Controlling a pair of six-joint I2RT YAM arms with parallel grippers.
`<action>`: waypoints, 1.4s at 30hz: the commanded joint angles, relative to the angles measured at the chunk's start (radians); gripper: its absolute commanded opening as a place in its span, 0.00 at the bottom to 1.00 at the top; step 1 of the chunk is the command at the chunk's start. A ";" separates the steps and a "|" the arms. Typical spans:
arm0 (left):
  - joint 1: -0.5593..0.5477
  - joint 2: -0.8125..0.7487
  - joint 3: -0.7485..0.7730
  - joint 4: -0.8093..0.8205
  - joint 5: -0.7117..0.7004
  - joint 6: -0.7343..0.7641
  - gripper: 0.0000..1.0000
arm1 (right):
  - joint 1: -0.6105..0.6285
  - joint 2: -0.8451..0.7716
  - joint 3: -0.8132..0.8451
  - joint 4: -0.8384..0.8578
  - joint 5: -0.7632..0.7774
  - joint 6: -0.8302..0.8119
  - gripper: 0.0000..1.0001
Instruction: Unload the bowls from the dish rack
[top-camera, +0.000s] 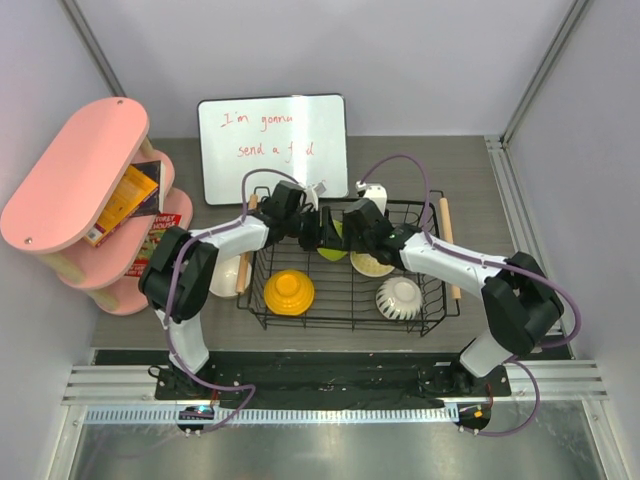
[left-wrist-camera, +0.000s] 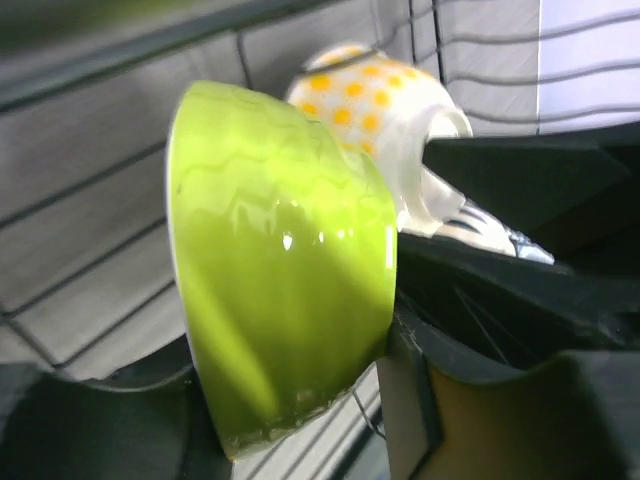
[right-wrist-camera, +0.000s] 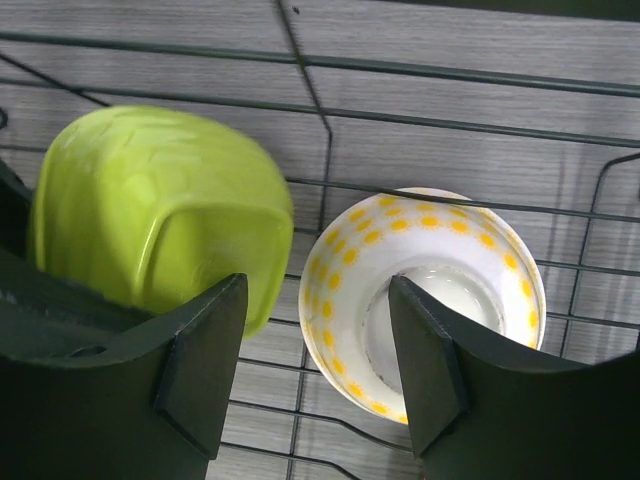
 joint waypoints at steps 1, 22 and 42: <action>-0.082 -0.049 -0.004 -0.162 0.068 -0.008 0.39 | 0.032 -0.026 -0.063 -0.077 -0.188 0.075 0.66; -0.080 -0.266 0.272 -0.452 -0.116 0.102 0.00 | 0.024 -0.348 0.018 -0.269 0.002 0.060 0.72; 0.007 -0.575 0.542 -1.098 -1.035 0.285 0.00 | 0.014 -0.388 -0.054 -0.295 -0.009 0.066 0.72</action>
